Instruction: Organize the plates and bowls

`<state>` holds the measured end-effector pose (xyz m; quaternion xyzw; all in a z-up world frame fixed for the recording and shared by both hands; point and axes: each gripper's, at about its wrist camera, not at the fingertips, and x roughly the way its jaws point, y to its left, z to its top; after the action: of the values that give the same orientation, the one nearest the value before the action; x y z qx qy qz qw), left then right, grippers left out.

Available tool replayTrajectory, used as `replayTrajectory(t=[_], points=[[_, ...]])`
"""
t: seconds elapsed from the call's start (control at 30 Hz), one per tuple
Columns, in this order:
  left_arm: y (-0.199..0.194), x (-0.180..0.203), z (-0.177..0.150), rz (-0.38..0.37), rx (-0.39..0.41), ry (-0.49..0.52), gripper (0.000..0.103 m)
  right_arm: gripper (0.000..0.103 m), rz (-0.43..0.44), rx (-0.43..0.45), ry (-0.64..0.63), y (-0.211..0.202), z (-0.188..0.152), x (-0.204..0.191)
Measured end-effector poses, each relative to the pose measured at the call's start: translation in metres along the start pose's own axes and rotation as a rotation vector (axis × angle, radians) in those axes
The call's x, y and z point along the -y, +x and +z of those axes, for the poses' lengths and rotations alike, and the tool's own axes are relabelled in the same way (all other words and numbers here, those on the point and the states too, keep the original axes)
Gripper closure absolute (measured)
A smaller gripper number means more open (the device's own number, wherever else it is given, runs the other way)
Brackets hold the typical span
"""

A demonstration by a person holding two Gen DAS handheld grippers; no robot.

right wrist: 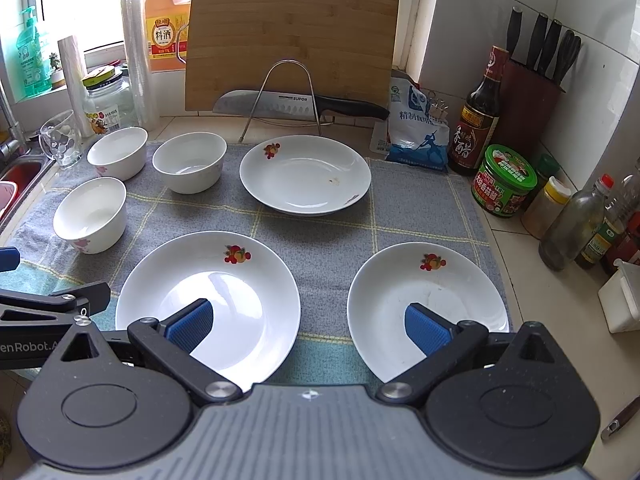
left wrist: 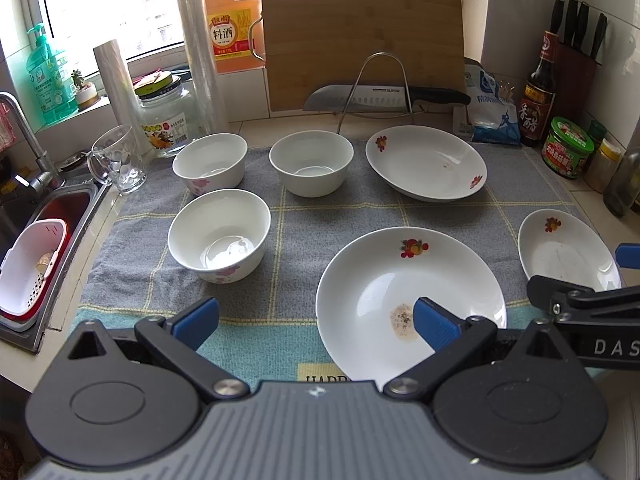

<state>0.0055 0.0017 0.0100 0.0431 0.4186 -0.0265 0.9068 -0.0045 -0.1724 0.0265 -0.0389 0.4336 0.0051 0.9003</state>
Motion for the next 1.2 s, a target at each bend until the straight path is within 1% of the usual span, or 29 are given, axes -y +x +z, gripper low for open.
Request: replayTrajectory(t=[0.93,1.1,1.2], points=[[-0.006,0.004,-0.001,-0.003,0.015,0.005,0.001,0.000,0.023,0.023,-0.015,-0.008,-0.001,0.003],[-0.006,0.008,0.003,-0.013,0.029,0.026,0.001,0.000,0.037,0.039,-0.026,-0.010,-0.002,0.006],[-0.005,0.012,0.006,-0.028,0.046,0.035,0.001,0.000,0.049,0.063,-0.036,-0.012,-0.002,0.010]])
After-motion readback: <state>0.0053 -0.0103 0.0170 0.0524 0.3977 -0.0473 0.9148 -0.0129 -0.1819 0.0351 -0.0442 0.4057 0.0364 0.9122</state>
